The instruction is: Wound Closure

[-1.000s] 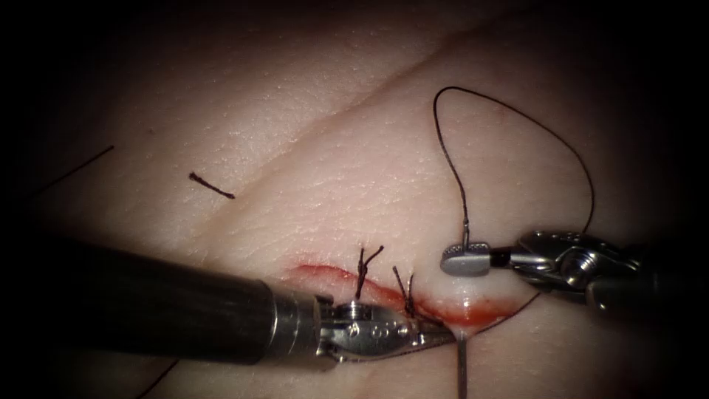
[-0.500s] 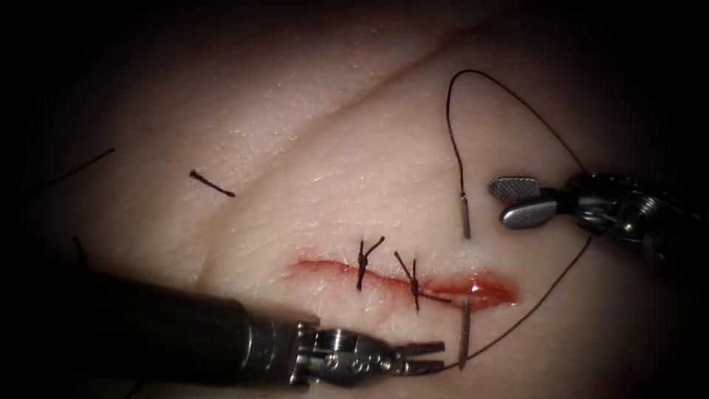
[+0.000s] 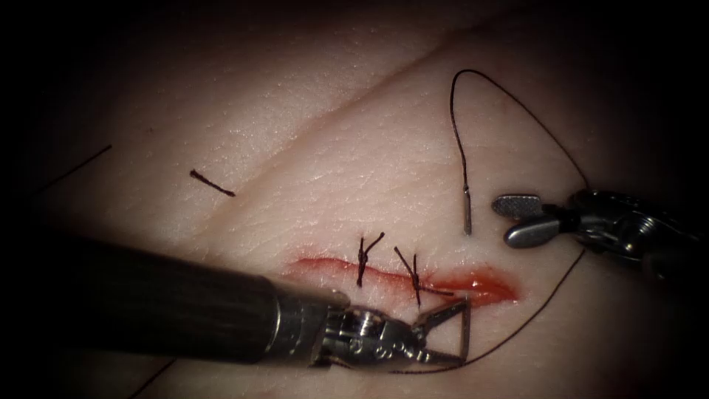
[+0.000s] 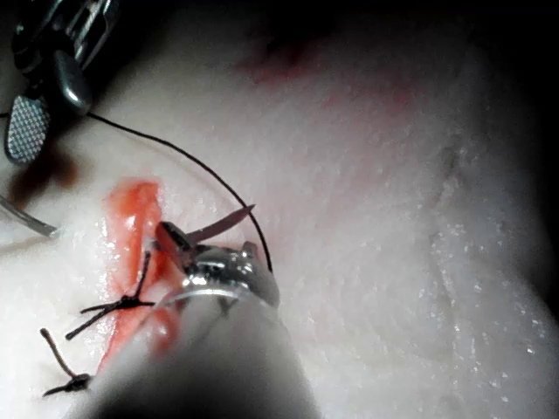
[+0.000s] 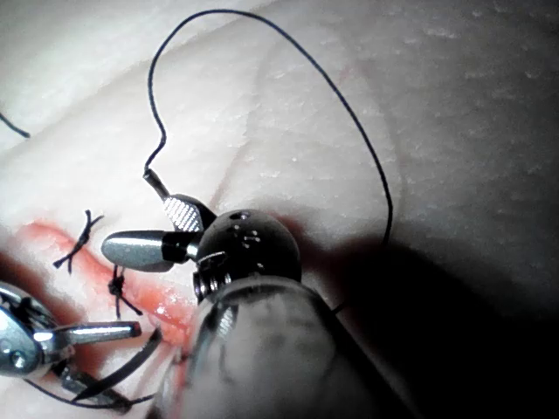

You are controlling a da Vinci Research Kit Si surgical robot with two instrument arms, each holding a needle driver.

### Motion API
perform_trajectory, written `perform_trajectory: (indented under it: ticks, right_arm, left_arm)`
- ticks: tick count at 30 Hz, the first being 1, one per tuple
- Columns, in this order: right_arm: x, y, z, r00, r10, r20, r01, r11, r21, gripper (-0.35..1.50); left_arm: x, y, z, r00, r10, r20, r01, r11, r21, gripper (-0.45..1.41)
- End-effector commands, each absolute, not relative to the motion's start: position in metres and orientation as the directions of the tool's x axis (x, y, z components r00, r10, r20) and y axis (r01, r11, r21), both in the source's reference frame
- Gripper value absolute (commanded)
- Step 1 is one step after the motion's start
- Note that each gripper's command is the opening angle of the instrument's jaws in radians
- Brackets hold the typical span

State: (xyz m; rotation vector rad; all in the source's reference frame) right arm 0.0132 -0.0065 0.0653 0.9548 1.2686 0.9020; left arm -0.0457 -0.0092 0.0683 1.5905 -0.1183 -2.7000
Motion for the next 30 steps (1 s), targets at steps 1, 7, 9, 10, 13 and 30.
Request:
perform_trajectory:
  ticks: [1,7,9,10,13,30]
  right_arm:
    - [0.0138,-0.0071,0.0659,0.091,0.933,-0.348,-0.022,0.351,0.936,1.01]
    - [0.0137,-0.0074,0.0667,0.092,0.93,-0.355,-0.021,0.359,0.933,0.94]
    - [0.0137,-0.0074,0.0667,0.092,0.93,-0.355,-0.021,0.359,0.933,0.94]
    - [0.0137,-0.0074,0.0667,0.092,0.93,-0.356,-0.021,0.359,0.933,0.91]
    - [0.0137,-0.0076,0.0667,0.092,0.93,-0.357,-0.02,0.36,0.933,0.88]
    - [0.0117,-0.0082,0.0663,0.059,0.932,-0.358,-0.026,0.36,0.932,0.66]
  left_arm:
    - [-0.0461,-0.0095,0.0688,-0.487,-0.042,-0.873,-0.034,-0.997,0.067,0.62]
    - [-0.047,-0.0096,0.0685,-0.485,-0.097,-0.869,-0.018,-0.993,0.121,0.61]
    - [-0.0471,-0.0096,0.0685,-0.485,-0.097,-0.869,-0.019,-0.993,0.121,0.59]
    - [-0.0473,-0.0094,0.0687,-0.485,-0.096,-0.869,-0.019,-0.992,0.121,0.57]
    - [-0.0475,-0.0092,0.0689,-0.481,-0.096,-0.871,-0.018,-0.993,0.12,0.36]
    - [-0.047,-0.0068,0.0663,-0.204,0.398,-0.894,0.042,-0.909,-0.414,-0.45]
